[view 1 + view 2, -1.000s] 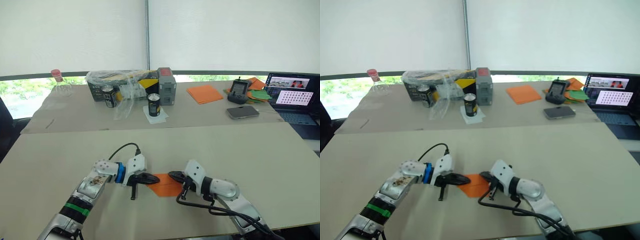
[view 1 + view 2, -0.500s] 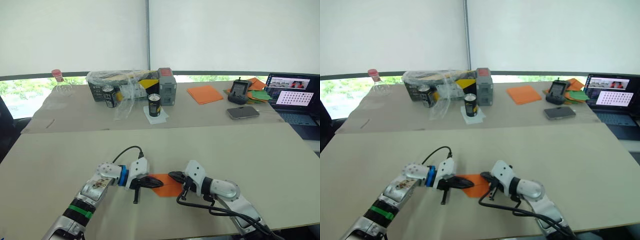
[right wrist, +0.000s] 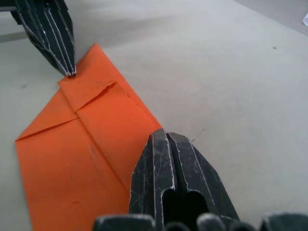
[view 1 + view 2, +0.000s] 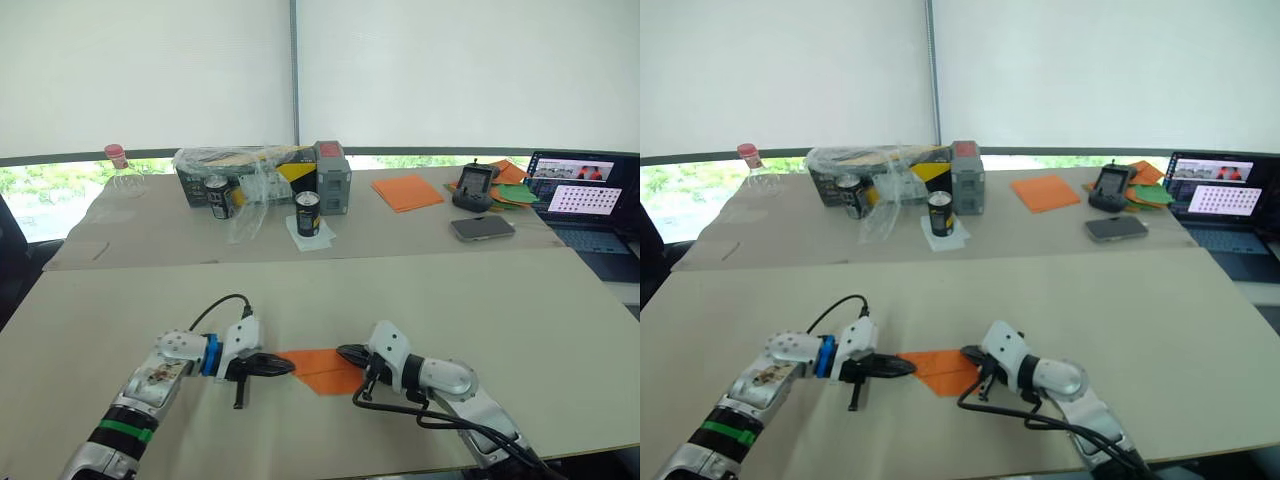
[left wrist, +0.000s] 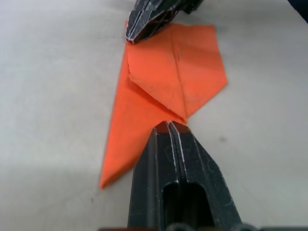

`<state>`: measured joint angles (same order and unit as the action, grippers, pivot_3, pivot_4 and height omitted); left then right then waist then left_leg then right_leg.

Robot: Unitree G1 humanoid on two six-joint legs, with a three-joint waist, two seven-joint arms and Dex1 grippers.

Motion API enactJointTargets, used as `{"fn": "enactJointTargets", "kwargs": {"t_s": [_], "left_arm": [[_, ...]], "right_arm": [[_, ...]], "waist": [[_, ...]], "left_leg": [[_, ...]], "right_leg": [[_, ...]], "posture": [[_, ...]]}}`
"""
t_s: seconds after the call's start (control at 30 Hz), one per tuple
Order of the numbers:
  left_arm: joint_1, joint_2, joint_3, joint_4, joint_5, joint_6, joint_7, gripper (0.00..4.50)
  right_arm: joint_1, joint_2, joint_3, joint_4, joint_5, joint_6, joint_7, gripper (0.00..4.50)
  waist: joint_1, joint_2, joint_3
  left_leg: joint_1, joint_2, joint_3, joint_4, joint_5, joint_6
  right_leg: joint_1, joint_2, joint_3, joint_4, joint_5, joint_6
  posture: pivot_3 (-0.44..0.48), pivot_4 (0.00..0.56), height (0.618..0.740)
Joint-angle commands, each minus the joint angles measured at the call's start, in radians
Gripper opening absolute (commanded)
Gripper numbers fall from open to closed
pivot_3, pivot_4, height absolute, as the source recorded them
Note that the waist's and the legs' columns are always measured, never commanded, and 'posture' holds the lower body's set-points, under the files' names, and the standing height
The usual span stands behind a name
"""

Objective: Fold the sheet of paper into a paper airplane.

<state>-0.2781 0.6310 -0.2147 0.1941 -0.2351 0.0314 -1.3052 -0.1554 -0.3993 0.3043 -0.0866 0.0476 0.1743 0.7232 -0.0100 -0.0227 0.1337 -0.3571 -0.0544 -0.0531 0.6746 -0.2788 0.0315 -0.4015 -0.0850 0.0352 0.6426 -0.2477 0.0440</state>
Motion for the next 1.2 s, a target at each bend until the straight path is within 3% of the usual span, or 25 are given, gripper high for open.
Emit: {"fn": "enactJointTargets", "kwargs": {"t_s": [0.03, 0.27, 0.4, 0.57, 0.93, 1.2], "left_arm": [[0.018, -0.016, 0.014, -0.001, -0.021, 0.051, 0.021, 0.0], [-0.036, -0.113, 0.073, -0.139, -0.164, 0.184, 0.058, 0.0], [-0.026, -0.078, -0.021, -0.152, -0.048, 0.099, 0.023, 0.0], [-0.008, -0.074, -0.044, -0.095, 0.008, 0.043, 0.042, 0.0], [0.011, -0.045, -0.046, 0.013, 0.052, 0.057, 0.063, 0.0], [0.055, 0.025, -0.067, 0.049, 0.11, -0.071, 0.055, 0.0]], "right_arm": [[0.001, -0.011, 0.003, 0.056, -0.015, 0.006, 0.007, 0.05], [0.009, -0.005, 0.011, 0.055, -0.018, 0.004, 0.006, 0.05], [0.013, -0.003, 0.011, 0.052, -0.019, 0.007, 0.002, 0.05], [0.022, -0.004, 0.005, 0.037, -0.018, 0.015, -0.008, 0.05], [0.02, -0.008, 0.007, 0.036, -0.018, 0.017, -0.004, 0.05], [0.009, -0.016, 0.006, 0.057, -0.018, 0.006, 0.006, 0.05]], "waist": [[0.001, 0.0, 0.0], [0.001, -0.001, 0.0], [-0.002, -0.001, 0.0], [-0.001, -0.001, 0.0], [0.0, -0.001, 0.0], [-0.001, 0.0, -0.001]], "left_leg": [[0.001, 0.0, 0.0, 0.0, 0.0, 0.0], [-0.002, 0.0, 0.0, 0.001, 0.0, 0.0], [-0.005, 0.0, 0.0, 0.0, 0.0, 0.0], [-0.005, 0.0, 0.0, 0.0, 0.0, 0.0], [-0.004, 0.0, 0.0, 0.0, 0.0, 0.0], [0.004, 0.0, 0.0, -0.006, 0.0, 0.0]], "right_leg": [[0.001, 0.0, 0.0, 0.0, 0.0, 0.0], [0.0, 0.0, 0.0, 0.001, 0.0, 0.0], [-0.002, 0.0, 0.001, 0.002, 0.0, 0.0], [-0.001, 0.0, 0.001, 0.0, 0.0, 0.0], [-0.001, -0.001, 0.001, -0.001, 0.0, 0.0], [0.003, -0.002, 0.001, -0.003, -0.001, 0.001]], "posture": [[0.0, 0.15, 0.74], [0.0, 0.15, 0.74], [0.0, 0.15, 0.74], [0.0, 0.15, 0.74], [0.0, 0.15, 0.74], [0.0, 0.15, 0.74]]}}
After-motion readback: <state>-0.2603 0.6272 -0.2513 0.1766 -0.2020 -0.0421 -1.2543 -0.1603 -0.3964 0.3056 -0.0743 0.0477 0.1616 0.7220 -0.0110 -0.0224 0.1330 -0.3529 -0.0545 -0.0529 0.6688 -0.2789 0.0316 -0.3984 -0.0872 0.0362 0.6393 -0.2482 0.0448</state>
